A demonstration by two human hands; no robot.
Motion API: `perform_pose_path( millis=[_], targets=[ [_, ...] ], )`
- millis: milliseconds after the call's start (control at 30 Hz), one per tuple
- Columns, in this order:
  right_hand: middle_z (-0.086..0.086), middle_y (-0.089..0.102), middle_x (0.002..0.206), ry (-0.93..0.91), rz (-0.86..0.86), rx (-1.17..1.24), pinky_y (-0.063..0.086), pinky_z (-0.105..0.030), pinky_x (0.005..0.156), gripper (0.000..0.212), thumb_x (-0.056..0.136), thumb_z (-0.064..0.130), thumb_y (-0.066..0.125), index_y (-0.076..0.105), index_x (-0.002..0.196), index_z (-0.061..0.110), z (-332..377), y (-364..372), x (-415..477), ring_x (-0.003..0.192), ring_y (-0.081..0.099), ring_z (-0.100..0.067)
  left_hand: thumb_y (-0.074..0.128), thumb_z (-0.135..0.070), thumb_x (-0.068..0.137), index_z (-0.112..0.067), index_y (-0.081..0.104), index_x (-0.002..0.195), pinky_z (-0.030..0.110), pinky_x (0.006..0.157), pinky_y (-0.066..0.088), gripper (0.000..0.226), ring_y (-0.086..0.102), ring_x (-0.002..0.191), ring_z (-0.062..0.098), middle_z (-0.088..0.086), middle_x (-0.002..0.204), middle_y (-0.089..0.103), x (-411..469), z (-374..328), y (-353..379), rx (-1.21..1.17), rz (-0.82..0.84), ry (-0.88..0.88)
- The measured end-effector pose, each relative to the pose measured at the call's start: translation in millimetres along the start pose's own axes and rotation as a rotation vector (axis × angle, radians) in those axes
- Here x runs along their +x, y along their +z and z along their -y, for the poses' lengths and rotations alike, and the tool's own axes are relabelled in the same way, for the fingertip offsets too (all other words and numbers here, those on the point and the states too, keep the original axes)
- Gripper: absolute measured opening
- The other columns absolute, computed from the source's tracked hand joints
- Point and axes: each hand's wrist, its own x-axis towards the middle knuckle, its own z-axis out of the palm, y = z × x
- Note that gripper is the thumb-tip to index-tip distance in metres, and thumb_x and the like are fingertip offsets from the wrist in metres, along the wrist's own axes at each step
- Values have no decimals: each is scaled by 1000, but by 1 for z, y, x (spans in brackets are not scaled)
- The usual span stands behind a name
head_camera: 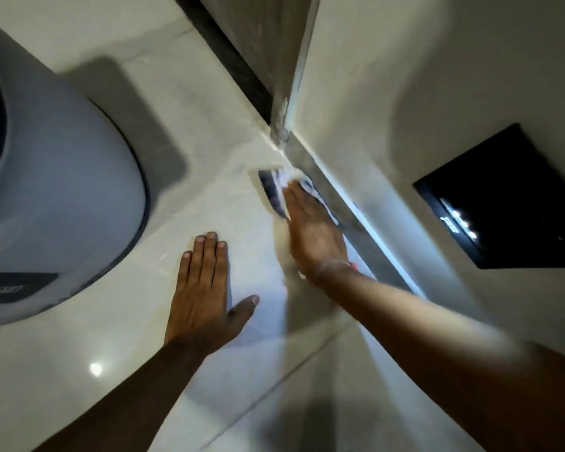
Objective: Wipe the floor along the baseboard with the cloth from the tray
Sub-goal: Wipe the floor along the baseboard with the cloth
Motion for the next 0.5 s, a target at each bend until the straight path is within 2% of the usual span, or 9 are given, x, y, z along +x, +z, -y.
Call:
perform_pose_path(
  millis=[33,100,167,267,333,400,433,500],
  targets=[
    [21,20,159,1,12,6,3,-11,117,49,105,28,20,19,153,33,-15,-7,-32,147,17,1,36,-72,86,-3,14,156,51,124,14,101,5,155,33,19,166,10,-1,-5,0,-1,9,12],
    [13,23,160,0,38,-20,21,-27,121,52,102,19,23,21,154,26,-49,-18,-110,147,22,-3,32,-74,86,-2,14,155,51,124,14,102,6,154,35,20,166,11,-5,-13,0,1,26,11],
    [2,22,163,93,76,-117,34,-38,116,58,98,15,29,18,155,19,-78,-23,-184,148,25,-12,35,-74,85,-1,12,155,50,125,11,104,4,155,35,20,166,10,-10,-17,0,8,43,8],
    [-3,14,165,166,168,-277,32,-40,115,64,97,23,35,9,155,16,-100,-29,-242,150,23,-19,38,-79,81,-1,9,155,51,125,11,112,1,155,34,20,167,6,-20,-22,1,25,69,7],
    [-6,13,164,93,222,-284,30,-40,116,69,94,14,40,7,155,14,-100,-34,-226,149,25,-22,39,-83,77,-1,10,156,52,124,12,117,1,155,33,20,167,6,-25,-26,2,28,88,4],
    [-8,19,163,-8,176,-213,32,-43,116,64,94,9,39,17,154,10,-84,-27,-170,149,26,-23,42,-84,74,-1,13,155,53,124,13,120,4,155,34,21,166,9,-27,-30,5,36,80,13],
    [-8,20,163,-18,149,-178,30,-43,117,61,96,15,35,19,154,9,-71,-22,-135,150,24,-22,44,-84,73,0,15,155,53,124,13,121,5,154,35,21,166,10,-27,-31,6,42,72,17],
    [-4,14,165,37,186,-159,23,-40,121,68,92,35,24,13,155,10,-49,-13,-90,151,17,-19,47,-84,71,0,16,154,53,124,12,122,7,154,37,22,165,11,-26,-29,8,57,53,5]
  ],
)
